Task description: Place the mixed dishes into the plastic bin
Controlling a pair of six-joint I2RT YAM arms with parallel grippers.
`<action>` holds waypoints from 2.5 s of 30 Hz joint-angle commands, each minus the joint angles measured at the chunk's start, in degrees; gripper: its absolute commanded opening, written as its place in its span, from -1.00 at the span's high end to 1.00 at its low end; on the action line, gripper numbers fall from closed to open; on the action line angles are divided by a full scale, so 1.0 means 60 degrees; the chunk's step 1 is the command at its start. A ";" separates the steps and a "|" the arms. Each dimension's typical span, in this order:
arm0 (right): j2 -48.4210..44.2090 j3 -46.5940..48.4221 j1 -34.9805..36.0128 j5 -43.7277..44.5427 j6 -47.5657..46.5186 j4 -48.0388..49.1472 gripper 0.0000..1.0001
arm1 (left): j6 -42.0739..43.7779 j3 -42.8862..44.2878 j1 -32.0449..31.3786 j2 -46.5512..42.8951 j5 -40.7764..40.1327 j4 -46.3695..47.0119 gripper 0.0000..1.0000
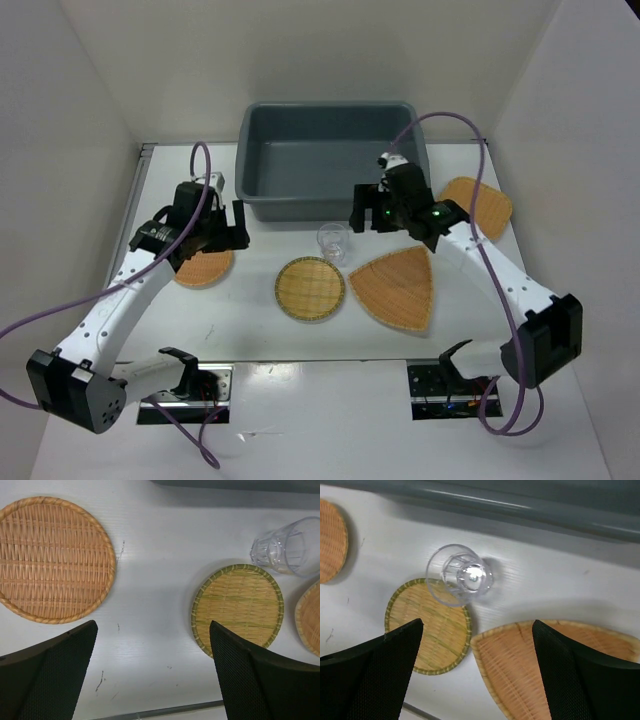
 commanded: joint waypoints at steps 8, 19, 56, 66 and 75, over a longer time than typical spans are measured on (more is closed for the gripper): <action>0.2495 0.0322 0.1201 0.1280 0.0204 0.1700 -0.54 | -0.0284 -0.0030 0.0001 -0.0110 -0.1567 0.0119 -0.89; 0.3242 0.0322 0.1201 0.2027 0.0791 0.2141 0.15 | -0.0372 -0.0308 0.0001 -0.0285 -0.1173 0.0398 -0.89; 0.1674 0.6689 0.0969 0.1629 0.0748 -0.3089 1.00 | -0.0006 -0.0836 0.0001 -0.0988 -0.1084 0.0749 -0.85; 0.5131 0.8320 -0.2197 0.1984 0.0645 -0.1728 1.00 | 0.0082 -0.0937 0.0001 -0.1091 -0.0894 0.0749 -0.87; 0.7153 0.7999 -0.2198 0.2817 0.0557 -0.1345 1.00 | 0.0082 -0.1026 0.0001 -0.1179 -0.1069 0.0749 -0.89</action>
